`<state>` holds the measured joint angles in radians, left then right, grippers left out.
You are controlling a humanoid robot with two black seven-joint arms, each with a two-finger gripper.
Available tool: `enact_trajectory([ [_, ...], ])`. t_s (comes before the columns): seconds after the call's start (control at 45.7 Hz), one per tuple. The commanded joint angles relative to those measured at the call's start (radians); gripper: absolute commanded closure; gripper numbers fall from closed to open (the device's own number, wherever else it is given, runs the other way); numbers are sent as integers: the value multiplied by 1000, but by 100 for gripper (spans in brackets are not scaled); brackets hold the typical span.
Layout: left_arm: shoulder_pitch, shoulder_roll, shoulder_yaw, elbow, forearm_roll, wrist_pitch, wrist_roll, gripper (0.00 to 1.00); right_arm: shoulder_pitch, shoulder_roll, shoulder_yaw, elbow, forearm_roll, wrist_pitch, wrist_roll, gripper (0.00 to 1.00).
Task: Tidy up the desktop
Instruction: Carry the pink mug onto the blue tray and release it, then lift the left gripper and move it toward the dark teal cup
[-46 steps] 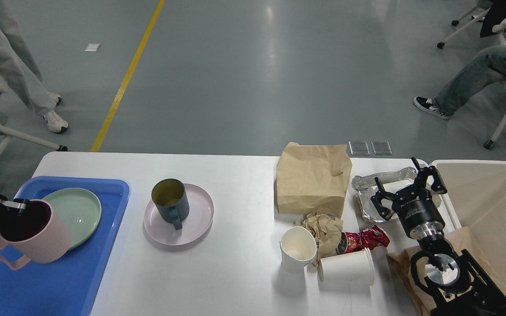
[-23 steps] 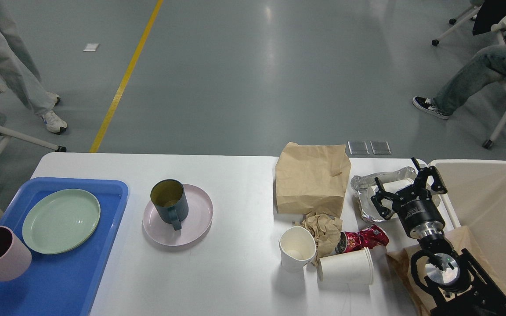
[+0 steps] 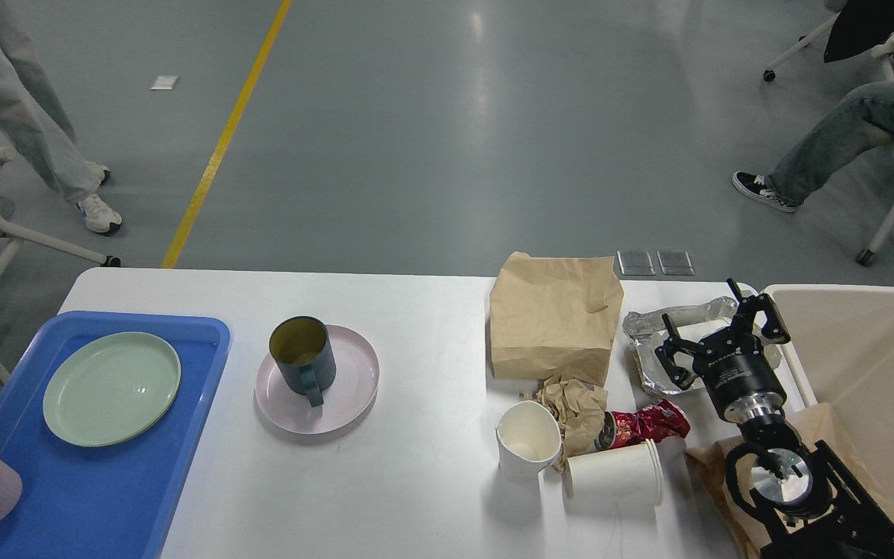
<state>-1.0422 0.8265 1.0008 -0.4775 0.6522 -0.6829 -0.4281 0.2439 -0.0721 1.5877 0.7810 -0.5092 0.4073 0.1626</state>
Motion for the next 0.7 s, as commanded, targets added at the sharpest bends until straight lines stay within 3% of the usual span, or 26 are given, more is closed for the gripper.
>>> enact_trajectory([
  [0.0,19,-7,-7,4,1,0,-3,99,0,0,0,0,0,1,0,0],
  [0.263,22,-21,-2,7,-6,2,-3,97,0,0,0,0,1,-1,0,0],
  [0.416,22,-21,-1,4,-6,8,6,85,0,0,0,0,1,-1,0,0],
  [0.591,22,-21,-2,2,-54,68,11,29,0,0,0,0,0,1,0,0],
  [0.679,22,-21,-1,0,-69,75,11,18,0,0,0,0,1,1,0,0],
])
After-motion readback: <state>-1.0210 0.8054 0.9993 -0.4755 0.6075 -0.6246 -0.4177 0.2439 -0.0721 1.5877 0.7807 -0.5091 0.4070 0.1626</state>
